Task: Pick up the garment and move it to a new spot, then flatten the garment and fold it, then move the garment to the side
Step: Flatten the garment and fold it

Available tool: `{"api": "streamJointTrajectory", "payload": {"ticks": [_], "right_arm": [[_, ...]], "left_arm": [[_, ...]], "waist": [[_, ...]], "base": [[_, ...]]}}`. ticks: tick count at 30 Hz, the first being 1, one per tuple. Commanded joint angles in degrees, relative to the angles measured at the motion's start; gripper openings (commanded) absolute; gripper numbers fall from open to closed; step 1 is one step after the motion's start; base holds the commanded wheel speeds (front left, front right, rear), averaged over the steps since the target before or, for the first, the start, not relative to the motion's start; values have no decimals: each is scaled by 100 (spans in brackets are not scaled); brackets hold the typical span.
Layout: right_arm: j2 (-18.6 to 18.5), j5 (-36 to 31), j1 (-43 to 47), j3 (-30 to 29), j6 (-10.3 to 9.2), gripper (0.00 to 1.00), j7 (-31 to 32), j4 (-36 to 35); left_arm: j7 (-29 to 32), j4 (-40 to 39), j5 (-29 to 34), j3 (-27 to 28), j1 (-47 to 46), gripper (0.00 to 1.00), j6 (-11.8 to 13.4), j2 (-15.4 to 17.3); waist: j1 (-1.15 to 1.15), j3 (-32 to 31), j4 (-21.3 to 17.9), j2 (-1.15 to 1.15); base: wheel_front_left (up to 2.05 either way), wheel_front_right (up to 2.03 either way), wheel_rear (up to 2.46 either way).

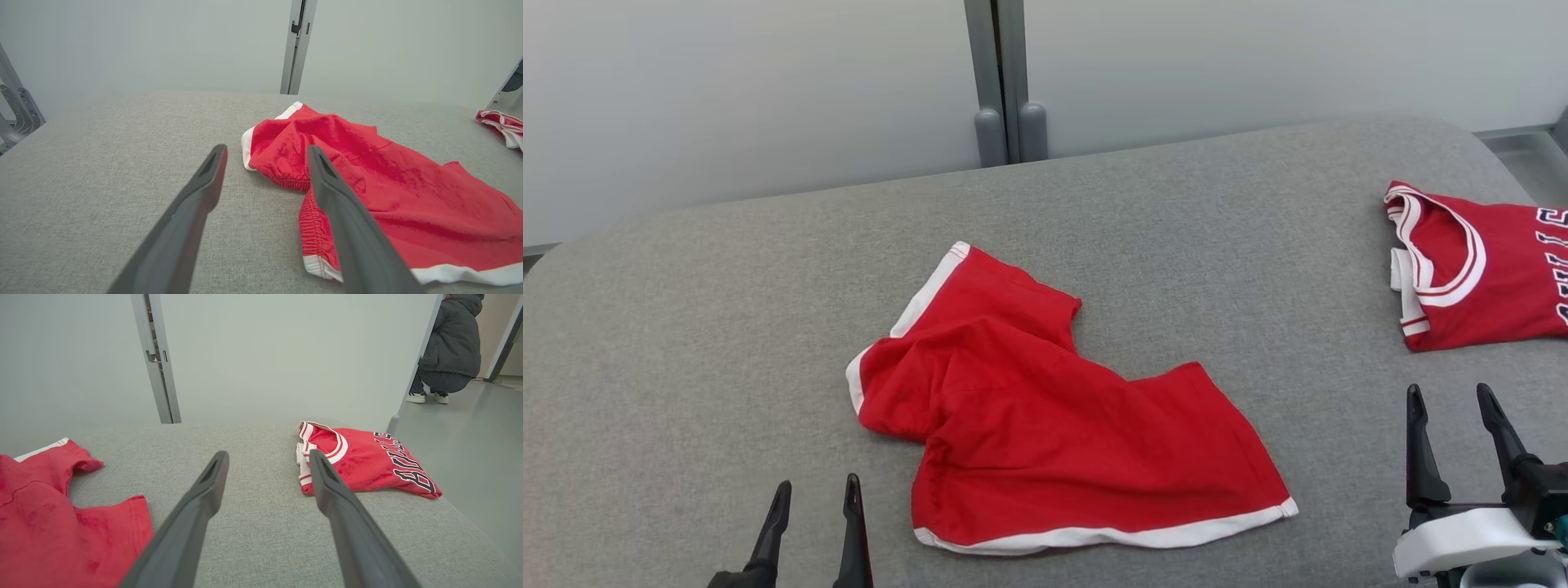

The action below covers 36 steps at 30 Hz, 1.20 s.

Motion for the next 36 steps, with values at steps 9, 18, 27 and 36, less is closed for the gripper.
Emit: {"api": "streamJointTrajectory", "payload": {"ticks": [9, 18, 27, 36], "right_arm": [[-16, 29, 204, 274, -10, 100, -15, 131], [-123, 223, 242, 907, -10, 100, -15, 388], [-114, 263, 194, 946, -10, 100, -15, 399], [-191, 267, 114, 888, -10, 100, -15, 260]], "left_arm": [[-16, 134, 1014, 1179, 551, 100, -995, -791], [-16, 408, 1360, 1595, 595, 100, -1569, -1105], [-17, 477, 1485, 1737, 435, 100, -1736, -1154], [-16, 656, 1477, 1664, 433, 100, -1831, -1155]], "waist": [[0, -209, 308, 0], [0, -223, 370, 0], [0, -219, 359, 0], [0, -228, 297, 0]], "base": [[0, 0, 0], [0, 0, 0], [0, 0, 0], [0, 0, 0]]}}
